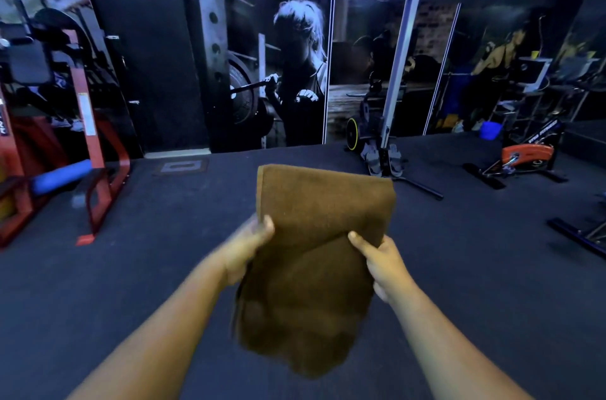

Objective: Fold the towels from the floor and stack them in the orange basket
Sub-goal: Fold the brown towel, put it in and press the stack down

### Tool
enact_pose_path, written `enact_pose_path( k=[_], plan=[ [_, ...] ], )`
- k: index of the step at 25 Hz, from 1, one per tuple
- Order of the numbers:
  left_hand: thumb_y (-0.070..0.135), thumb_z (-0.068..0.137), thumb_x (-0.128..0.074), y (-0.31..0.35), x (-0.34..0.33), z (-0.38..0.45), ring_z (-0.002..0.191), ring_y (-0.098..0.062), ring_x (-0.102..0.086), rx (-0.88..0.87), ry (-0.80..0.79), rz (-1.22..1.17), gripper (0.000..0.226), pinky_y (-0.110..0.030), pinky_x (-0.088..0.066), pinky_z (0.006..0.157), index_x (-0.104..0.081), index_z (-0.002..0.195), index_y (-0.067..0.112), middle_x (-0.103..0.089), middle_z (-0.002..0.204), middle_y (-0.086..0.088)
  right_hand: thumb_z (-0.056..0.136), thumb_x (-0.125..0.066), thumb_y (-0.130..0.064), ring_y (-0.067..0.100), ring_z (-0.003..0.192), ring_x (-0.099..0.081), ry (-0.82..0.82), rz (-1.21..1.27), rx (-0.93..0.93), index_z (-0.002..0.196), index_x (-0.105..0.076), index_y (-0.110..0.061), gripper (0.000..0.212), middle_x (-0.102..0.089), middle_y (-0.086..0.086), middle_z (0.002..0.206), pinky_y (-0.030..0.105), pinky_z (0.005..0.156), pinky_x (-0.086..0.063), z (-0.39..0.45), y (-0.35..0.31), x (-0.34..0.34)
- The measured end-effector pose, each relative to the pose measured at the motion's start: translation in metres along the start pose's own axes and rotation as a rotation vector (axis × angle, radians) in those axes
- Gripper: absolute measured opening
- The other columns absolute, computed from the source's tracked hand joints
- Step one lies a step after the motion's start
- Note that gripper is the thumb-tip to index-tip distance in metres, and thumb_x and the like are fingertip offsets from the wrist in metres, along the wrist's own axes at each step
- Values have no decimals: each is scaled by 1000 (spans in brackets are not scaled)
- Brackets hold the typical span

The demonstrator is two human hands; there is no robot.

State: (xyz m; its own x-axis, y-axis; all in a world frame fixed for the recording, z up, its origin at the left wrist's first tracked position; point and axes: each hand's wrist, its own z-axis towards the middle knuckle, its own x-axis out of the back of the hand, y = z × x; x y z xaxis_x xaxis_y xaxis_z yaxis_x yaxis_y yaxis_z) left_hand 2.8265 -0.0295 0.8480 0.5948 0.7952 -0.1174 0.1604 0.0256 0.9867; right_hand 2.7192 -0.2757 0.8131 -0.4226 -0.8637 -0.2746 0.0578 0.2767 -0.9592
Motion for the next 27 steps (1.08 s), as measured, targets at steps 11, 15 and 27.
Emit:
enact_pose_path(
  k=[11, 15, 27],
  plan=[
    [37, 102, -62, -105, -5, 30, 117, -25, -61, 322, 415, 152, 41, -47, -49, 106, -55, 133, 11, -63, 131, -11, 86, -82, -19, 16, 111, -67, -39, -278, -266, 137, -49, -17, 61, -68, 2, 125, 25, 83, -55, 3, 61, 56],
    [38, 95, -72, -95, -5, 33, 126, -23, -57, 171, 395, 131, 65, -44, -46, 112, -35, 146, 24, -51, 141, -9, 92, -75, -14, 17, 96, -63, 136, -213, -110, 130, -47, -21, 47, -59, 7, 113, 32, 82, -55, 13, 65, 57],
    [24, 73, -92, -82, -6, 70, 128, -12, -51, 150, 6, 734, 90, -40, -47, 111, -44, 147, 40, -48, 142, 11, 78, -85, -19, 8, 107, -57, -272, -1100, 42, 132, -41, -38, 72, -54, -14, 119, 26, 87, -50, 67, 35, 117]
  ],
)
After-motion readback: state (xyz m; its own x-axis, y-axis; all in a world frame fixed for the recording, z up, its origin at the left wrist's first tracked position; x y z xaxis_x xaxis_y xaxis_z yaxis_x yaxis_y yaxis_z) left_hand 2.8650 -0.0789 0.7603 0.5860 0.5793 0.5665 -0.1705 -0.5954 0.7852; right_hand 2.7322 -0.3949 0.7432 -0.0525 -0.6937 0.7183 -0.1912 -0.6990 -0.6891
